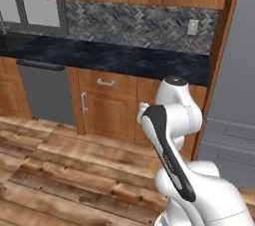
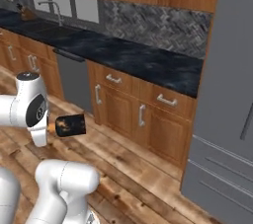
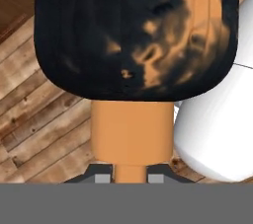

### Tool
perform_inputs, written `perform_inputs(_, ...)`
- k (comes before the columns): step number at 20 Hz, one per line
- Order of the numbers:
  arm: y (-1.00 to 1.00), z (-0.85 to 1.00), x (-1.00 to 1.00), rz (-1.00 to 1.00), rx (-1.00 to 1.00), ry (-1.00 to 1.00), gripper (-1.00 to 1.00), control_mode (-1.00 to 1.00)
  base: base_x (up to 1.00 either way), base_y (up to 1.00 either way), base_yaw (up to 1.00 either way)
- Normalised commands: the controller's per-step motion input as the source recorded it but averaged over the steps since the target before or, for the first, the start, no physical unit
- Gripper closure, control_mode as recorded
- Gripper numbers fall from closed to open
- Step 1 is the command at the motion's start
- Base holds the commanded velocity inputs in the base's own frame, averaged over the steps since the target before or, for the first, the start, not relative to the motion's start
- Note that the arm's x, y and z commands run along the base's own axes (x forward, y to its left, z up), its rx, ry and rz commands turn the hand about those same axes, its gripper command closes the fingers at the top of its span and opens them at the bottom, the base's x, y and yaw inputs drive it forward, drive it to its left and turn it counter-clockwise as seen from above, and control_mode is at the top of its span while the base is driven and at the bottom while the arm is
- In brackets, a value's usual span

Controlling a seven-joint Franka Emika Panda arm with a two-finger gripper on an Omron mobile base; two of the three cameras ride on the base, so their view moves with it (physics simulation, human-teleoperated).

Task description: Restock the sink supplies by placing the sponge and soap dispenser on the counter and next to the sink. Make sure the soap dispenser is upright.

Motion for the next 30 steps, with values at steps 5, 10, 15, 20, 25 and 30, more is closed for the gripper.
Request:
perform_inputs(5,0.0,0.0,0.0,0.0,0.0,0.0,1.0,1.0,1.0,0.88,0.07)
perform_inputs(10,0.0,0.0,0.0,0.0,0.0,0.0,1.0,1.0,1.0,0.99,0.01)
perform_inputs(15,0.0,0.0,0.0,0.0,0.0,0.0,1.0,1.0,1.0,1.0,0.0)
perform_inputs(20,0.0,0.0,0.0,0.0,0.0,0.0,1.0,1.0,1.0,1.0,-0.01)
perform_inputs(25,0.0,0.0,0.0,0.0,0.0,0.0,1.0,1.0,1.0,1.0,-0.11)
perform_inputs(30,0.0,0.0,0.0,0.0,0.0,0.0,1.0,1.0,1.0,1.0,-0.2)
